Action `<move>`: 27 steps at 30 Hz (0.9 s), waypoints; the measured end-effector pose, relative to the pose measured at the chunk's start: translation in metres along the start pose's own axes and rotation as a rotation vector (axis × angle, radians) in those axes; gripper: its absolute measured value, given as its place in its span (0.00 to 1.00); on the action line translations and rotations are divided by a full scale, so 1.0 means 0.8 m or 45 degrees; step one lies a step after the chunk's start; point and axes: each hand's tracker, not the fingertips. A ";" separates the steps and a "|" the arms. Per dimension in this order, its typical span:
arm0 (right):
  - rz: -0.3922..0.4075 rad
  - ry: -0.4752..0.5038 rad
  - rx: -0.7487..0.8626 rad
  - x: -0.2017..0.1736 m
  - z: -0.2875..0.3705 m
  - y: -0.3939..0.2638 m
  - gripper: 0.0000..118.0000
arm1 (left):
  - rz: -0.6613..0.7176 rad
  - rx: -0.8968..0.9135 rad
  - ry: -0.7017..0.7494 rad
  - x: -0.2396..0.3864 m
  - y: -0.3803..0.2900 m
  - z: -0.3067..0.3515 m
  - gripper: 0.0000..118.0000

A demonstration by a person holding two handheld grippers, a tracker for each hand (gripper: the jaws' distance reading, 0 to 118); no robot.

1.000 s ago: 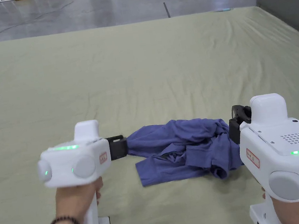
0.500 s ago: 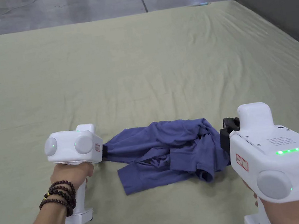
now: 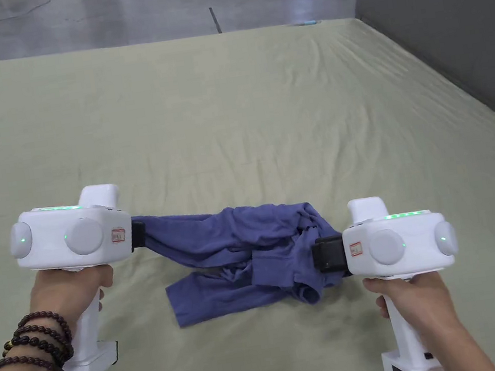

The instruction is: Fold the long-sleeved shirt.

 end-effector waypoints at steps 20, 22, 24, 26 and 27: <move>-0.051 0.291 0.478 0.006 0.149 0.131 0.11 | 0.151 0.480 0.033 -0.061 0.100 0.126 0.05; -0.019 0.322 0.532 0.001 0.175 0.179 0.11 | 0.177 0.559 0.078 -0.078 0.136 0.158 0.05; 0.017 0.296 0.608 -0.006 0.200 0.223 0.11 | 0.189 0.627 0.105 -0.092 0.173 0.187 0.05; 0.070 0.284 0.695 -0.018 0.231 0.270 0.11 | 0.163 0.690 0.125 -0.103 0.216 0.212 0.05; 0.071 0.295 0.726 -0.023 0.244 0.297 0.11 | 0.159 0.706 0.148 -0.107 0.239 0.224 0.05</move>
